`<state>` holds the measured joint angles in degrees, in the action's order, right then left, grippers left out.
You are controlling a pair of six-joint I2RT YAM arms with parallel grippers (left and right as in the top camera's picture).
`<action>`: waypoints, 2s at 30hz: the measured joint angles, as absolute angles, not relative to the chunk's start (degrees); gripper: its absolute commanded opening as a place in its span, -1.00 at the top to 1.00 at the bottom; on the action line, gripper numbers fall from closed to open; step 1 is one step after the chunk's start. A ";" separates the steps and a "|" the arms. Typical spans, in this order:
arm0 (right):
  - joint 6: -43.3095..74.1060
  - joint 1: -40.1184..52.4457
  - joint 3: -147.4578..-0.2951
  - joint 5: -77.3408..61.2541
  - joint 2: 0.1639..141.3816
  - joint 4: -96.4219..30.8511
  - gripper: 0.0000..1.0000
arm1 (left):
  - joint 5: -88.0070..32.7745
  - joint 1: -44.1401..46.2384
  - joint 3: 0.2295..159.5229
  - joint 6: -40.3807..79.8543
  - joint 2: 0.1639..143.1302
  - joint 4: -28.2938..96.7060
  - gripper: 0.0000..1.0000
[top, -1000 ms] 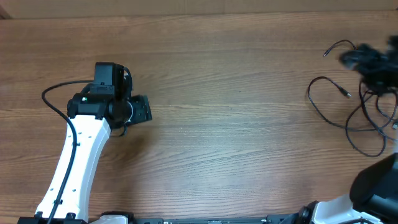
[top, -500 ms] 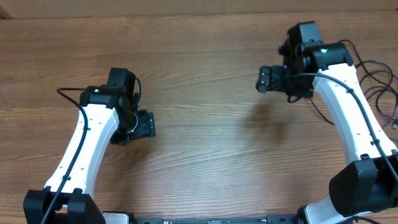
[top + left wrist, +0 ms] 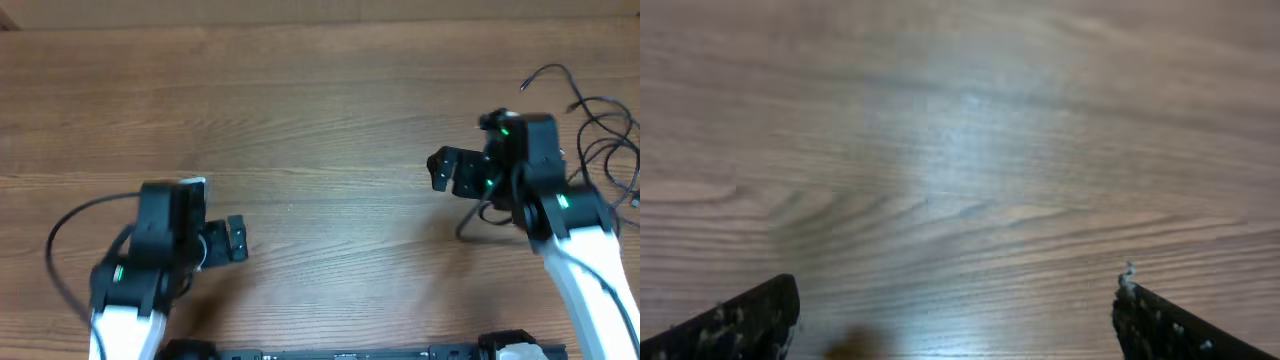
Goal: Untangle cables
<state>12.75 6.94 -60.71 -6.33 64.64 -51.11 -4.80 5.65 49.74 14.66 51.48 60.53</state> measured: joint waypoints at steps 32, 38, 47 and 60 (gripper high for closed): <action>8.16 6.94 -51.70 0.62 47.22 -40.38 -1.00 | -4.43 5.65 48.36 14.66 42.15 58.94 -0.99; 7.29 6.76 -31.18 0.89 26.70 -19.73 -1.00 | -4.40 5.65 48.31 14.66 42.15 58.89 -0.99; 7.20 6.79 -10.15 0.89 4.12 0.16 -1.00 | -4.43 5.65 48.25 14.66 42.22 58.94 -0.99; 1.52 6.09 -1.04 3.03 0.64 12.82 -1.00 | -4.43 5.65 48.25 14.66 42.22 58.92 -0.99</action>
<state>1.52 6.09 -1.04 3.03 0.64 12.82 -4.43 5.65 48.25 14.66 42.22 58.92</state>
